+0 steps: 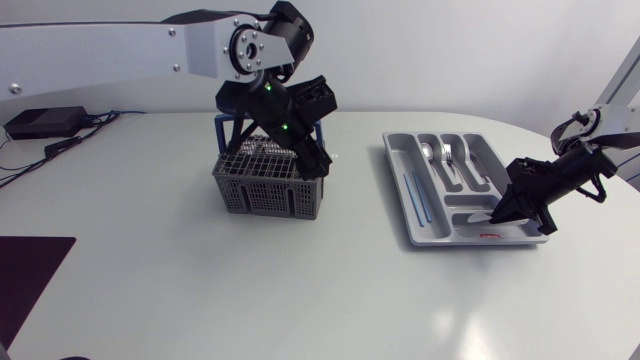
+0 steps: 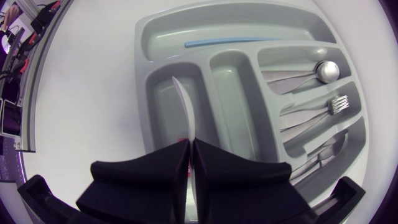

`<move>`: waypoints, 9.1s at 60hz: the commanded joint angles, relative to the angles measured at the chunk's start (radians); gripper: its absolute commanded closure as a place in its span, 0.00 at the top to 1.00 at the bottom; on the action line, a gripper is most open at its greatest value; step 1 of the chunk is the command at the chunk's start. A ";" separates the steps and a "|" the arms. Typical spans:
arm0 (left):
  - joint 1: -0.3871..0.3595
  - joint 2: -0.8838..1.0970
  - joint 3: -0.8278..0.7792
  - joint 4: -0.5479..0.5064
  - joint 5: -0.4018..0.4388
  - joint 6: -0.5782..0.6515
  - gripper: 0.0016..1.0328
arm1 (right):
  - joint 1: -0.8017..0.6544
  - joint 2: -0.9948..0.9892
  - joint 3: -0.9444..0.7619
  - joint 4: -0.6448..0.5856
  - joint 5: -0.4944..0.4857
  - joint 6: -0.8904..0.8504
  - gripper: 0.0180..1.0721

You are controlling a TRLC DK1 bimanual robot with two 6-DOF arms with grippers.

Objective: Unload the cutlery basket into the drawer organizer.

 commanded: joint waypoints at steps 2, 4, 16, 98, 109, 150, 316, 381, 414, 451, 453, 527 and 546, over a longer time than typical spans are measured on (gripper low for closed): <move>-0.004 -0.028 -0.035 0.009 -0.003 0.021 0.83 | 0.021 0.074 0.081 -0.078 0.039 -0.042 0.06; -0.004 -0.030 -0.038 0.011 -0.003 0.024 0.83 | 0.025 0.093 0.104 -0.108 0.050 -0.044 0.07; -0.007 -0.038 -0.055 0.018 -0.003 0.030 0.83 | 0.041 0.132 0.135 -0.105 0.073 -0.024 0.51; -0.217 0.044 0.019 0.035 -0.538 -0.487 0.87 | 0.105 -0.722 -0.635 0.349 -0.328 0.464 0.86; -0.210 0.114 0.071 -0.043 -0.638 -0.568 0.96 | 0.108 -0.742 -0.671 0.353 -0.332 0.468 0.86; -0.240 0.185 0.128 -0.077 -0.716 -0.702 0.63 | 0.130 -0.814 -0.717 0.347 -0.343 0.496 0.86; -0.326 -0.297 -0.129 0.158 -0.830 -0.510 0.03 | 0.366 -1.110 -0.881 0.734 -0.392 0.938 0.86; -0.139 -0.113 0.020 -0.023 0.061 -0.757 0.03 | 0.772 -1.043 -1.010 1.240 0.065 1.241 0.50; -0.165 -0.145 0.008 -0.028 0.072 -0.766 0.03 | 0.820 -0.998 -0.979 1.240 0.128 1.301 0.26; -0.177 -0.156 -0.006 -0.028 0.078 -0.769 0.03 | 0.838 -0.987 -0.974 1.238 0.137 1.311 0.14; -0.176 -0.156 -0.006 -0.028 0.078 -0.769 0.03 | 0.840 -0.987 -0.973 1.235 0.137 1.311 0.14; -0.022 -0.143 -0.004 -0.017 0.061 -0.409 0.81 | 0.331 -0.912 -0.872 0.763 -0.321 0.721 0.06; -0.004 -0.133 -0.070 0.026 0.003 -0.025 0.81 | 0.073 -0.559 -0.605 0.525 -0.355 0.330 0.06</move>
